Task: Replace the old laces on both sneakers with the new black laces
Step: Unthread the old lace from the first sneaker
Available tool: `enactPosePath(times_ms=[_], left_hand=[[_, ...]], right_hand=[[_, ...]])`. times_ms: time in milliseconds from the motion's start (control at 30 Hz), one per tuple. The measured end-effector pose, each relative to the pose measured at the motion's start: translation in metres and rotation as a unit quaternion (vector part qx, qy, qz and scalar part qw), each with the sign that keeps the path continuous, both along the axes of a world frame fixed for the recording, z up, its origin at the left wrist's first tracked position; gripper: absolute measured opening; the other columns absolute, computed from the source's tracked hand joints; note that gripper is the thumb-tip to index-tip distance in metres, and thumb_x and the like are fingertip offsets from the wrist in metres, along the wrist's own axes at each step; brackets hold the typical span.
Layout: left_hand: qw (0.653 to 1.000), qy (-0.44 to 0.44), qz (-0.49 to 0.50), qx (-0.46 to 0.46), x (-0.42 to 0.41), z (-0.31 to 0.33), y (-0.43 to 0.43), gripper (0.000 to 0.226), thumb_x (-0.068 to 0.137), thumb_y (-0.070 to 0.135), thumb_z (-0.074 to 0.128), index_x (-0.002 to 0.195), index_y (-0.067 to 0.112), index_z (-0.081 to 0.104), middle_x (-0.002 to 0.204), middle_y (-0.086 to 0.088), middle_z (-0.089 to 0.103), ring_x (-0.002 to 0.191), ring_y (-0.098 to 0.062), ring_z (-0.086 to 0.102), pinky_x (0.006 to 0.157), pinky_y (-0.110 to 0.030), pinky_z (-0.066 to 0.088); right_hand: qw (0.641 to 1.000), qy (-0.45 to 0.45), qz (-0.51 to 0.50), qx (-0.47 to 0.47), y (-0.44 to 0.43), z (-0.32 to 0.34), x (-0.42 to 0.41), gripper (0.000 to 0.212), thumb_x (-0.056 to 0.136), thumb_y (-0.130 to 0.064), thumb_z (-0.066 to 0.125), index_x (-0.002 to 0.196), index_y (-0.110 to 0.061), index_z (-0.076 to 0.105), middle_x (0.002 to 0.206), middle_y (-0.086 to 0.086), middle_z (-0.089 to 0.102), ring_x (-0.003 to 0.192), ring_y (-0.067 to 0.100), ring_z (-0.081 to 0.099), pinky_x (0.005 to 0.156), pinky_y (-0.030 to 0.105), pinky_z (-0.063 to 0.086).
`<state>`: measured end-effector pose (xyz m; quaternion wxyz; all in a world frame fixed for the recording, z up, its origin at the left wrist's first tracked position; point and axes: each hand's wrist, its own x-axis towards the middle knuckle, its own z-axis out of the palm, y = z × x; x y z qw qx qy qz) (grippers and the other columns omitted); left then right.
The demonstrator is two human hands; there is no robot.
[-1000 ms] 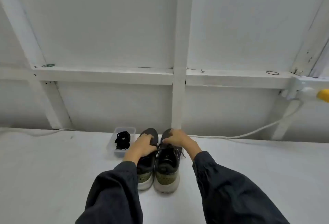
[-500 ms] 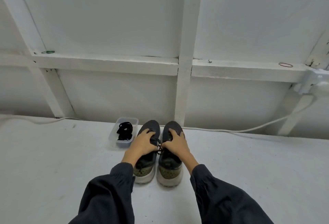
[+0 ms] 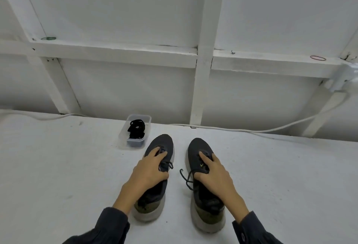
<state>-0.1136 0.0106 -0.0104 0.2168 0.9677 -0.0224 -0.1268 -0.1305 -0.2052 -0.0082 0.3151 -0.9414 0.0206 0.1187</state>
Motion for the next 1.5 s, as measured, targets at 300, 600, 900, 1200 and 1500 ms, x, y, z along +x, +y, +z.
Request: enactPosePath(times_ms=[300, 600, 900, 1200, 1500], left_hand=[[1.000, 0.008, -0.005, -0.009, -0.059, 0.000, 0.006, 0.073, 0.090, 0.041, 0.056, 0.153, 0.040, 0.019, 0.162, 0.018, 0.000, 0.140, -0.019, 0.034, 0.106, -0.032, 0.040], [1.000, 0.011, -0.024, -0.005, -0.098, 0.005, 0.004, 0.073, 0.093, 0.045, 0.052, 0.152, 0.043, 0.011, 0.160, 0.022, -0.009, 0.141, -0.009, 0.031, 0.106, -0.028, 0.039], [0.999, -0.017, -0.024, -0.020, -0.106, 0.001, 0.004, 0.071, 0.091, 0.048, 0.055, 0.150, 0.044, 0.016, 0.156, 0.029, -0.013, 0.145, -0.005, 0.020, 0.108, -0.026, 0.038], [0.972, -0.083, 0.004, -0.221, -0.102, -0.006, 0.019, 0.060, 0.070, 0.065, 0.068, 0.126, 0.054, 0.050, 0.147, 0.045, 0.005, 0.133, 0.020, 0.021, 0.105, -0.019, 0.029], [0.948, -0.158, 0.157, -0.227, -0.071, -0.052, 0.072, 0.037, 0.096, 0.037, 0.051, 0.133, 0.031, 0.052, 0.145, 0.015, 0.041, 0.137, -0.008, 0.037, 0.114, -0.029, 0.025]], right_hand=[[0.999, 0.012, -0.033, 0.005, -0.028, 0.001, -0.062, 0.074, 0.087, -0.041, 0.057, 0.150, -0.050, 0.020, 0.164, -0.008, 0.006, 0.142, 0.020, 0.032, 0.101, 0.033, 0.039], [0.999, 0.045, -0.028, 0.000, -0.033, 0.003, -0.092, 0.079, 0.087, -0.043, 0.057, 0.149, -0.054, 0.011, 0.165, -0.008, -0.004, 0.147, 0.019, 0.023, 0.106, 0.032, 0.036], [0.998, 0.058, -0.021, -0.014, -0.031, 0.011, -0.101, 0.077, 0.088, -0.046, 0.054, 0.147, -0.057, 0.007, 0.164, -0.011, -0.007, 0.148, 0.015, 0.019, 0.107, 0.031, 0.036], [0.997, 0.062, 0.034, -0.015, -0.053, 0.042, -0.094, 0.085, 0.073, -0.080, 0.056, 0.146, -0.060, 0.016, 0.162, -0.021, 0.003, 0.147, 0.008, 0.022, 0.113, 0.039, 0.029], [0.985, -0.008, 0.171, -0.011, -0.031, 0.083, -0.012, 0.068, 0.090, -0.060, 0.055, 0.149, -0.051, 0.023, 0.163, -0.010, 0.014, 0.147, 0.014, 0.025, 0.119, 0.044, 0.024]])
